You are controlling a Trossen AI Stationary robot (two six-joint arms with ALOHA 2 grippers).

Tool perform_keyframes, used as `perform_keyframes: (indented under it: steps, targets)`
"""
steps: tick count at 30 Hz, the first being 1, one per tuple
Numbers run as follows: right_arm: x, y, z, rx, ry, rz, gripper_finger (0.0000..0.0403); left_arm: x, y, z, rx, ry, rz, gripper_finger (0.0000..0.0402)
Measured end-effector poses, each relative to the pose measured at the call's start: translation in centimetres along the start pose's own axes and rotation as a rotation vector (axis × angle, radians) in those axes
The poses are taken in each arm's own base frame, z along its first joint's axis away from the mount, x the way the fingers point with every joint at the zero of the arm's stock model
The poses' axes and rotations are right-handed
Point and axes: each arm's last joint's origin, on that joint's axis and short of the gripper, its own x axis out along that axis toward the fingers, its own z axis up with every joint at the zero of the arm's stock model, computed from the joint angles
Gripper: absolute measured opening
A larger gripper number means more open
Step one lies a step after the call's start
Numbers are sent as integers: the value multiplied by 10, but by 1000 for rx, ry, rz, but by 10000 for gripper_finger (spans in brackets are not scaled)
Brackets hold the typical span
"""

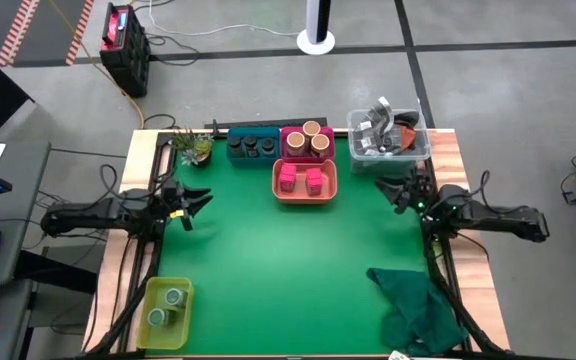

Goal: Sort spices by type
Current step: Return to Home Position

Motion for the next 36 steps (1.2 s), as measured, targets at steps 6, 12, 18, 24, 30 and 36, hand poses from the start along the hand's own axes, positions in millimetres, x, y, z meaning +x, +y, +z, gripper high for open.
perform_keyframes:
  steps: [6,12,18,24,30,36]
  targets:
    - [0,3,-3,17,-48,84,214,2,1,-6,-54,21,-9,121]
    - [0,4,0,0,-83,95,177,2,4,-4,-64,-30,94,121]
    - [1,-2,-9,-53,3,38,166,1,9,-14,130,76,145,121]
    - [1,-4,-13,-71,39,13,169,0,10,-17,86,100,159,121]
    - [1,-5,-13,-73,42,11,168,0,10,-16,161,102,154,121]
    - [1,-5,-13,-74,46,9,168,0,10,-17,172,105,154,121]
